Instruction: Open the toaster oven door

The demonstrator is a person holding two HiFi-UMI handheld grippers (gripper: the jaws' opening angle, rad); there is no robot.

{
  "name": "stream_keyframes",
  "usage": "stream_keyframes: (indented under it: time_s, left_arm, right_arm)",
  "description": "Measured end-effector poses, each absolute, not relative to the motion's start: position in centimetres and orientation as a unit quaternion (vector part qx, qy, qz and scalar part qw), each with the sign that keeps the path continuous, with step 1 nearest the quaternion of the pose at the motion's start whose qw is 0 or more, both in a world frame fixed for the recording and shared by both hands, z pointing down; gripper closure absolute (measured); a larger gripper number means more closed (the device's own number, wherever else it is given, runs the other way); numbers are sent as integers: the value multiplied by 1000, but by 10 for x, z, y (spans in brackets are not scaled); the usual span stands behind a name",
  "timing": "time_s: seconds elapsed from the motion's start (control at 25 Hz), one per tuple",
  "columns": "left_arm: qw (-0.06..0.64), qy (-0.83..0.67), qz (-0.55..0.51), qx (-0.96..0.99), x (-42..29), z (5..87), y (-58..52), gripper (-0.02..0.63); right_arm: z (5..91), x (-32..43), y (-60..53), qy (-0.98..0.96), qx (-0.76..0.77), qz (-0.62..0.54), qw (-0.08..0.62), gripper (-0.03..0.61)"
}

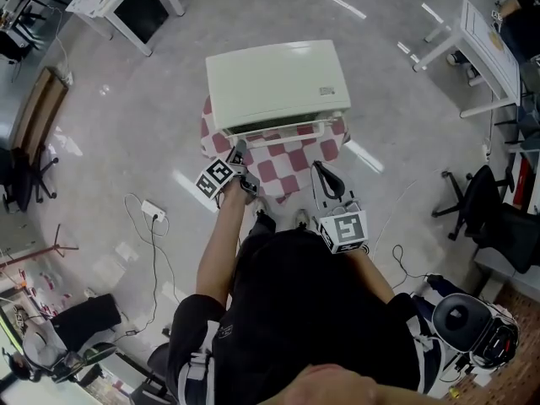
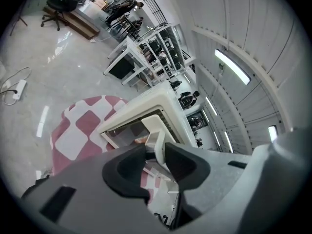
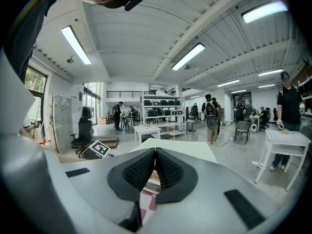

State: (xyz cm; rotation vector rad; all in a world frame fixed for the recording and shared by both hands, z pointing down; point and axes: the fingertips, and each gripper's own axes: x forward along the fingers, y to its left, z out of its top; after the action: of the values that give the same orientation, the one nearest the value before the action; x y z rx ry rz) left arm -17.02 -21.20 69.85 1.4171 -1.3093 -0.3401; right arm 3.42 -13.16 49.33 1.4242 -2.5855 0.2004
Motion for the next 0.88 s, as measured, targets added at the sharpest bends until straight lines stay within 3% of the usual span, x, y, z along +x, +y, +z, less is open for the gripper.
stream_keyframes:
  time_s: [0.88]
  left_arm:
    - [581,-567,-102,575,-158,748,-130,492]
  right_arm:
    - [516,54,-104,-868,476,71,123,551]
